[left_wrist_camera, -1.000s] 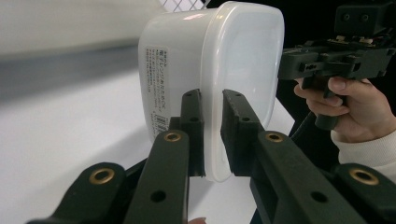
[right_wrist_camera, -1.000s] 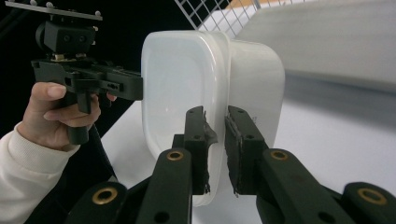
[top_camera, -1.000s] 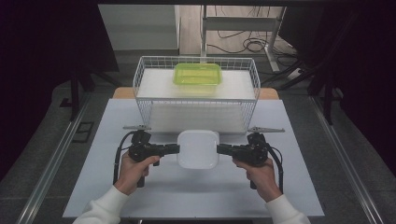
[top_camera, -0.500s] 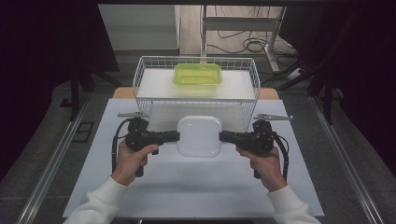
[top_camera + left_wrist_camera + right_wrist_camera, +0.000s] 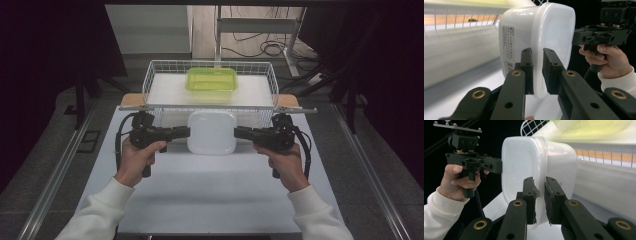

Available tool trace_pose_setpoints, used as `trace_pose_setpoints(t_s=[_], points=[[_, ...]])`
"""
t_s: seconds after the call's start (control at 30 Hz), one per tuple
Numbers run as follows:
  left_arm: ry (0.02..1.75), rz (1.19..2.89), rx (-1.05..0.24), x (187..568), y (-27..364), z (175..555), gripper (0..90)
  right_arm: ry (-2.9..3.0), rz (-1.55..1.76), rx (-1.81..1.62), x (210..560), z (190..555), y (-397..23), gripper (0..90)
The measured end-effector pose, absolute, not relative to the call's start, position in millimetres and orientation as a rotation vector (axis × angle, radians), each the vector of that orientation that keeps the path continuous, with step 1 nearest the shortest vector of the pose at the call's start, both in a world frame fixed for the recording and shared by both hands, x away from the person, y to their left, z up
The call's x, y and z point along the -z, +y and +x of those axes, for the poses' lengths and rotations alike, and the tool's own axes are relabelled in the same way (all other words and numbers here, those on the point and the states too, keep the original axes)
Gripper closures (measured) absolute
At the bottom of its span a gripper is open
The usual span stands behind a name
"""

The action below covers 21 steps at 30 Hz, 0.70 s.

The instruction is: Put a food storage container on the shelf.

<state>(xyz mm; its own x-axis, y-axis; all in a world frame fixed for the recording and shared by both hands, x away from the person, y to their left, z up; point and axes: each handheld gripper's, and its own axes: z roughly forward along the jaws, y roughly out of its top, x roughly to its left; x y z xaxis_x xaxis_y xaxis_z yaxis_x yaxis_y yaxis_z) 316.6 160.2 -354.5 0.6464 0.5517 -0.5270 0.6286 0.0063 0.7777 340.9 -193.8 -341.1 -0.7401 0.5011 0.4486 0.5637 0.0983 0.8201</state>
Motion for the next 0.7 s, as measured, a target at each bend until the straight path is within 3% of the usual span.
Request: trace_pose_setpoints(t_s=[0.7], points=[[0.953,1.64,0.044,319.9,163.5,330.0,79.7,-2.292,-1.063,1.813,309.5,351.4,-192.5,78.8]])
